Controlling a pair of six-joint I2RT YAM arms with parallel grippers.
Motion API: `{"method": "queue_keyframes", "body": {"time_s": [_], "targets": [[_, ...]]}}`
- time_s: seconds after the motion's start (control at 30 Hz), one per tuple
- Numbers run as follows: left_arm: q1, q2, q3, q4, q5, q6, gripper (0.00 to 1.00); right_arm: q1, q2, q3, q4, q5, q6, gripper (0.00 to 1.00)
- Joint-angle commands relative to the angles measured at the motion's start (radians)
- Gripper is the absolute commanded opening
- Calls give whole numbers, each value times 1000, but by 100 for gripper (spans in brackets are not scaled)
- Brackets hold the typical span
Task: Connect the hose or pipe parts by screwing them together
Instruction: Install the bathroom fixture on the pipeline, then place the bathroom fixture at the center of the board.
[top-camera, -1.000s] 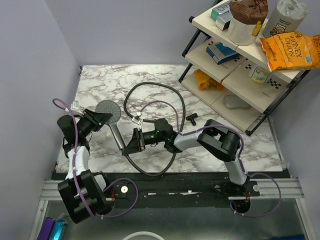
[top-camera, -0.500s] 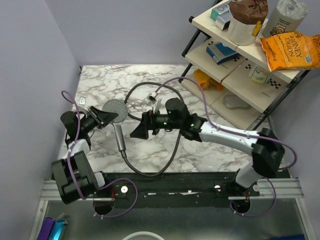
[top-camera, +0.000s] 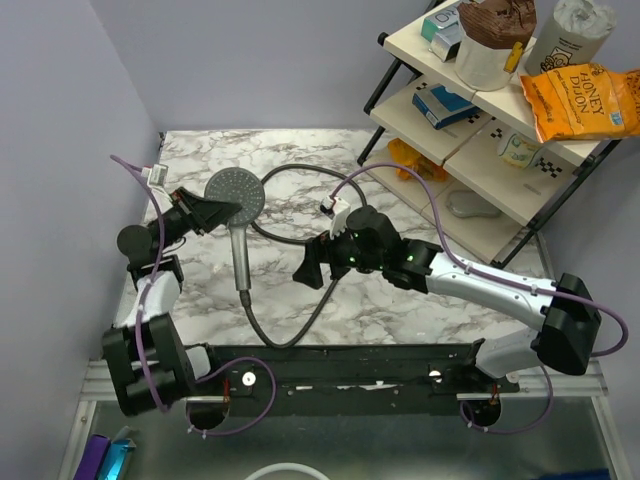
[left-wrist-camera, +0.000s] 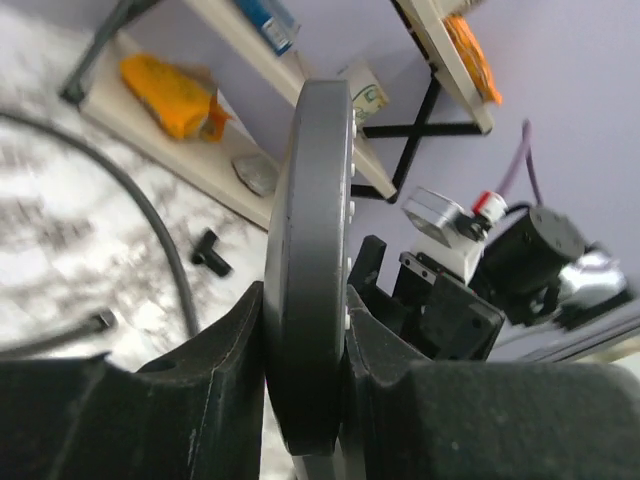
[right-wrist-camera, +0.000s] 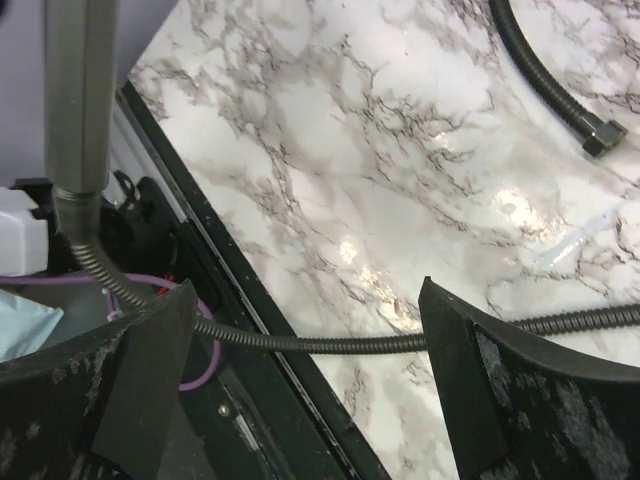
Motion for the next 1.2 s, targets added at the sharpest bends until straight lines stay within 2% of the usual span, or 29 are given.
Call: {"method": "queue_keyframes", "body": {"time_s": [0.0, 0.03, 0.07, 0.23, 0.4, 0.53, 0.73, 1.07, 1.13, 1.17], "targets": [[-18, -229, 77, -297, -86, 510, 0, 5, -36, -17, -28, 41, -25, 100], [-22, -255, 82, -372, -96, 645, 0, 5, -38, -17, -29, 38, -25, 100], [-26, -271, 82, -417, -102, 671, 0, 7, -40, -17, -29, 42, -25, 100], [-26, -228, 41, -357, -74, 620, 0, 5, -43, -17, -35, 51, -25, 100], [-26, -171, 18, -411, -85, 683, 0, 7, -56, -22, -54, 67, -25, 100], [-21, -99, -2, -463, -120, 694, 0, 5, -58, -19, -89, 85, -24, 100], [10, 34, -54, -480, -258, 665, 0, 5, -46, 1, -161, 139, -7, 100], [17, 148, -9, -713, -341, 927, 0, 5, -70, -8, -209, 239, 19, 100], [19, 165, 5, -764, -364, 967, 7, 5, -64, -7, -216, 243, 27, 100], [22, 174, 8, -770, -372, 970, 20, 7, -63, -6, -221, 248, 29, 100]]}}
